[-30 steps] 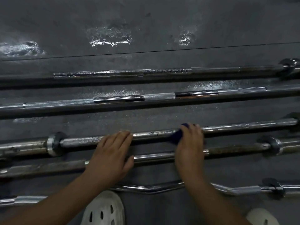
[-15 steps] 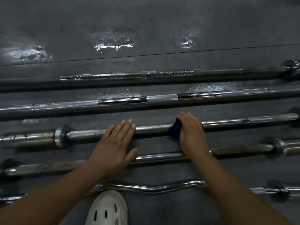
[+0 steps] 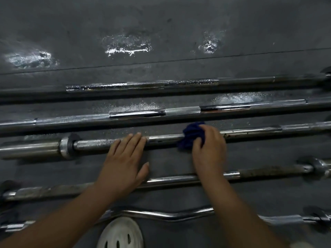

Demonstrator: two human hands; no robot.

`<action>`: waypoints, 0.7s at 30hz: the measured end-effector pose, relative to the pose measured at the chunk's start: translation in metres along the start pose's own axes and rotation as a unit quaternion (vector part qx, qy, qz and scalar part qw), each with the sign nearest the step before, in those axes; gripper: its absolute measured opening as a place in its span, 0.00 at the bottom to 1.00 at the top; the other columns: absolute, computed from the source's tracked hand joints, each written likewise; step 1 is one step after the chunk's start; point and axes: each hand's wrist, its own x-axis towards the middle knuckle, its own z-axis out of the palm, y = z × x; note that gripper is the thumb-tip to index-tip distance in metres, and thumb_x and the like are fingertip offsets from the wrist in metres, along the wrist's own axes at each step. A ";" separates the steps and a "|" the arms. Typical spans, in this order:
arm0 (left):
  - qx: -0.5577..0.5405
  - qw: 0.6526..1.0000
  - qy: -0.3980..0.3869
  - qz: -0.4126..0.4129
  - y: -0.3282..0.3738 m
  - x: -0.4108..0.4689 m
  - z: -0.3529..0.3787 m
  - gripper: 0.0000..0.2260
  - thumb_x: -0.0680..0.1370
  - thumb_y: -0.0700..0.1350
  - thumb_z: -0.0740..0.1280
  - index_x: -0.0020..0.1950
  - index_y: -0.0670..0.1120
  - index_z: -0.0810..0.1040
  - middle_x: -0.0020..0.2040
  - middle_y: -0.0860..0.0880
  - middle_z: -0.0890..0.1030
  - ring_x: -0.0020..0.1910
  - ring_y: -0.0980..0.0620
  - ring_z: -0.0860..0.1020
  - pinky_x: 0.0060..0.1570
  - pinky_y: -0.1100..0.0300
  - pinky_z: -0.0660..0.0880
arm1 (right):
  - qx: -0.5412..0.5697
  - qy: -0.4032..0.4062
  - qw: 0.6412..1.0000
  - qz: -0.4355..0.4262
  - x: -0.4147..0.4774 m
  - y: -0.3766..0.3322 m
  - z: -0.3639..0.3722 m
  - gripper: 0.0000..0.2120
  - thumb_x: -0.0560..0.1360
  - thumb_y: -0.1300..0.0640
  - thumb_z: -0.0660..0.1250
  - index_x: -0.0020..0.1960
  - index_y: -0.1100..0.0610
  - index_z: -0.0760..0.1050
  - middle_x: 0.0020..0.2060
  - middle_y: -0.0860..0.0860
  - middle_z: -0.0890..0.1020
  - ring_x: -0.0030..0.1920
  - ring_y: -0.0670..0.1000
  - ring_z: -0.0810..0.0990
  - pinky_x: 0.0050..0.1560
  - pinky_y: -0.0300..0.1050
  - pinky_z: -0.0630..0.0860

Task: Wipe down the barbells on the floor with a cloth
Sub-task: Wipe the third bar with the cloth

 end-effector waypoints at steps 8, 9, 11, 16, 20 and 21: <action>-0.037 0.999 0.001 -0.021 0.007 0.007 -0.007 0.30 0.73 0.59 0.59 0.72 0.46 0.70 0.68 0.44 0.70 0.68 0.41 0.69 0.69 0.43 0.64 | -0.068 -0.004 0.997 0.021 0.010 0.004 -0.007 0.14 0.69 0.57 0.63 0.53 0.59 0.79 0.52 0.56 0.79 0.51 0.59 0.75 0.55 0.52 0.71; -0.037 0.999 -0.005 -0.021 0.009 0.008 -0.005 0.30 0.73 0.59 0.59 0.72 0.46 0.70 0.71 0.43 0.70 0.70 0.41 0.68 0.71 0.42 0.63 | -0.076 0.000 0.996 0.043 0.008 0.000 -0.007 0.14 0.70 0.58 0.63 0.53 0.59 0.78 0.51 0.57 0.78 0.51 0.59 0.74 0.54 0.52 0.71; -0.034 0.999 -0.020 -0.020 0.013 0.008 -0.004 0.31 0.73 0.61 0.58 0.71 0.44 0.71 0.71 0.42 0.72 0.71 0.43 0.69 0.71 0.42 0.63 | -0.068 -0.069 0.993 -0.075 -0.009 -0.023 0.003 0.15 0.68 0.58 0.62 0.53 0.59 0.78 0.50 0.56 0.79 0.49 0.59 0.74 0.53 0.52 0.71; -0.033 0.999 -0.007 -0.009 0.013 -0.003 -0.005 0.30 0.72 0.59 0.59 0.69 0.44 0.72 0.65 0.45 0.76 0.64 0.44 0.74 0.66 0.46 0.67 | -0.082 -0.085 0.992 -0.052 0.000 0.006 -0.005 0.15 0.68 0.57 0.61 0.53 0.59 0.77 0.48 0.57 0.79 0.49 0.60 0.76 0.51 0.53 0.73; -0.016 1.000 -0.017 -0.008 0.021 -0.002 0.002 0.32 0.71 0.60 0.59 0.71 0.45 0.72 0.64 0.46 0.76 0.60 0.44 0.74 0.59 0.47 0.65 | -0.063 -0.085 0.994 -0.035 -0.033 -0.028 0.007 0.19 0.68 0.60 0.62 0.59 0.62 0.75 0.56 0.58 0.78 0.56 0.60 0.74 0.60 0.54 0.71; -0.018 1.000 -0.023 -0.008 0.023 -0.003 0.005 0.33 0.71 0.60 0.59 0.71 0.44 0.71 0.64 0.45 0.75 0.60 0.44 0.74 0.59 0.47 0.65 | -0.049 -0.125 0.985 -0.110 -0.046 -0.041 0.012 0.21 0.70 0.60 0.62 0.63 0.61 0.73 0.59 0.57 0.77 0.58 0.58 0.74 0.63 0.53 0.71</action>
